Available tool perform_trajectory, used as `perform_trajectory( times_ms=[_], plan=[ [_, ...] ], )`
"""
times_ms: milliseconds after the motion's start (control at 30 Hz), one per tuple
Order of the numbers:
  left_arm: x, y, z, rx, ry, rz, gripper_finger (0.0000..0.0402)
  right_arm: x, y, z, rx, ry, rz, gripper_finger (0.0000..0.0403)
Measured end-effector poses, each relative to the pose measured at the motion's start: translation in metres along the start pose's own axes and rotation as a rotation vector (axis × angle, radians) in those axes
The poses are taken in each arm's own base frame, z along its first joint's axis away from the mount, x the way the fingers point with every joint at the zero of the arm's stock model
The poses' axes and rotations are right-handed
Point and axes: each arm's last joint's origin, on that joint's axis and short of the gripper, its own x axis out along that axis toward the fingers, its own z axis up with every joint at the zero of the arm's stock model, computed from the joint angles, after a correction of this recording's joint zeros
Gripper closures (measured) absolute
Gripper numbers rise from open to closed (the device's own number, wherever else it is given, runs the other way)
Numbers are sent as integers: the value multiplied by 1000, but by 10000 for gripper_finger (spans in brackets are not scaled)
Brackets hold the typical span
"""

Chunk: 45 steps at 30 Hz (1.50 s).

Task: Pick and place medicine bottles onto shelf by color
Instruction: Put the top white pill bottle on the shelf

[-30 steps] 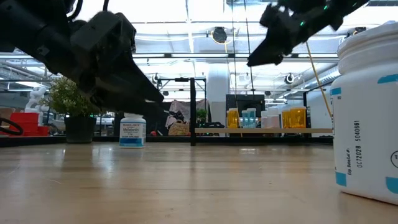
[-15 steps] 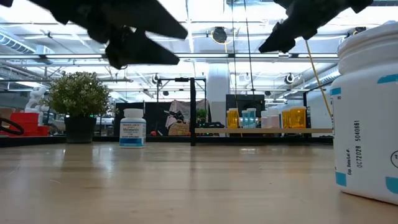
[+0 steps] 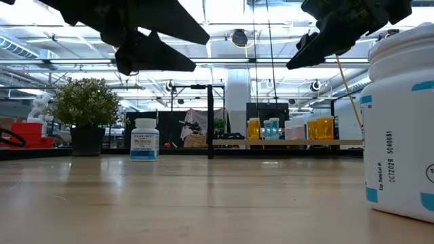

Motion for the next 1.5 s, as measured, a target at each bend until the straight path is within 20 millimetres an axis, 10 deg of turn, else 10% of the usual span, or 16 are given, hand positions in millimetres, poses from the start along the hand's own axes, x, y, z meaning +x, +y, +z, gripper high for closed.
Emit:
perform_trajectory(
  times_ms=[433, 933, 1500],
  plan=[
    [-9, 13, -5, 70, 135, 81, 117, 0, 2, -2, 24, 23, 10, 229],
    [-42, 108, 47, 184, 490, 185, 117, 0, 1, -2, -76, 16, 8, 229],
    [-22, 187, 68, 224, 611, 131, 117, 0, -11, -3, -228, 33, -44, 229]
  ],
)
